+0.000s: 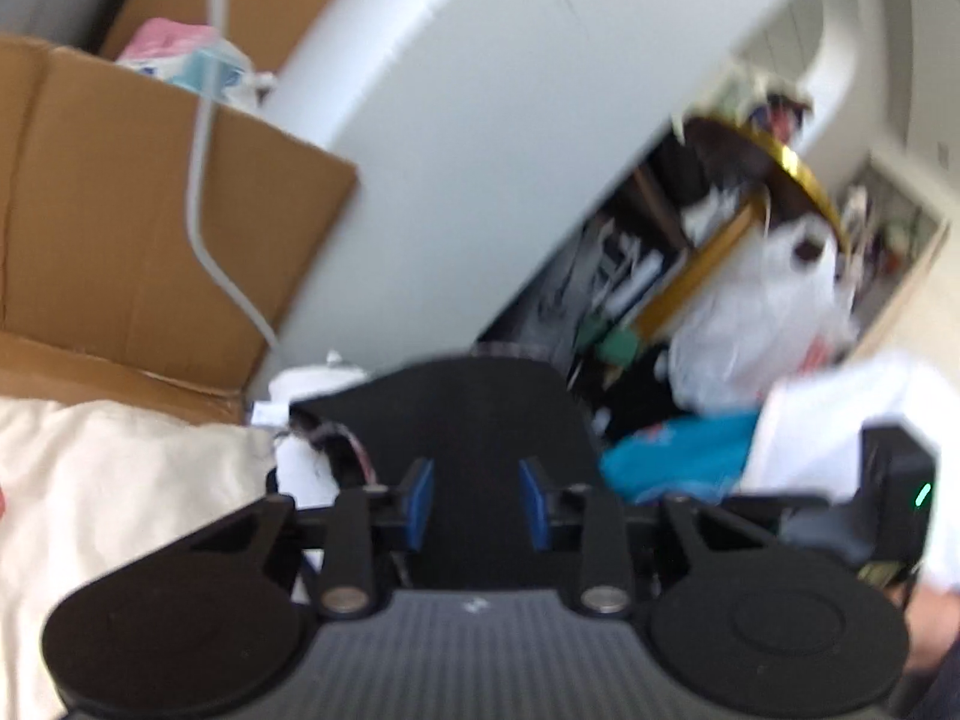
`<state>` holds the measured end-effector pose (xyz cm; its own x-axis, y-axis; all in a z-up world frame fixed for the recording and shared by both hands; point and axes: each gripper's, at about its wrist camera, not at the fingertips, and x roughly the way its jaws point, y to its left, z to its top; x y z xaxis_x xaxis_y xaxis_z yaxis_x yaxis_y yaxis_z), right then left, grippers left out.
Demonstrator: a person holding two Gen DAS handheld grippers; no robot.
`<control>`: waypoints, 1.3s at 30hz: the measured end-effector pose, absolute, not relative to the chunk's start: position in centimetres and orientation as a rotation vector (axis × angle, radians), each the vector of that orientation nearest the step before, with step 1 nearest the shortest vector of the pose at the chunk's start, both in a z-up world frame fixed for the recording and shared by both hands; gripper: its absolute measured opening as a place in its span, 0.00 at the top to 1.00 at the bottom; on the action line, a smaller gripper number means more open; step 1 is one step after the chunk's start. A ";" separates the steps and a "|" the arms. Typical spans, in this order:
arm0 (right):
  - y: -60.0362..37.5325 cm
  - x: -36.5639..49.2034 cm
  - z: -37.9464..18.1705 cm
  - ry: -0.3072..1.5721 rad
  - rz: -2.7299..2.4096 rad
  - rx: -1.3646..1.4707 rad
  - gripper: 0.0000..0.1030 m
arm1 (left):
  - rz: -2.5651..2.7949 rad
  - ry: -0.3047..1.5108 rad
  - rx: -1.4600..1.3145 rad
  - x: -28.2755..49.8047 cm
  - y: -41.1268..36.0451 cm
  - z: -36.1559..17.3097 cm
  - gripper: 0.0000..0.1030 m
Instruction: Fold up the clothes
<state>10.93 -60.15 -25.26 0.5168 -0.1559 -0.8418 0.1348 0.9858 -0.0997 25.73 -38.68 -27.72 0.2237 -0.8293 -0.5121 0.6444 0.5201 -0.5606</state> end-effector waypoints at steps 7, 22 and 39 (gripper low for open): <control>-60.8 10.5 -27.8 1.019 -0.172 0.045 0.40 | -0.906 0.922 -0.214 26.0 -39.6 -31.5 0.54; -61.9 8.9 -28.3 1.021 -0.225 0.104 0.22 | -0.844 0.962 -0.180 26.0 -39.4 -31.5 0.38; -57.8 9.6 -17.5 1.054 -0.231 0.270 0.21 | -0.691 1.085 -0.213 25.6 -30.6 -21.4 0.39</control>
<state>9.59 -57.82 -17.49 0.4758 -0.0584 -0.8776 0.3147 0.9431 0.1078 25.60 -30.59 -21.36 0.2832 -0.6114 -0.7389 0.4117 0.7734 -0.4821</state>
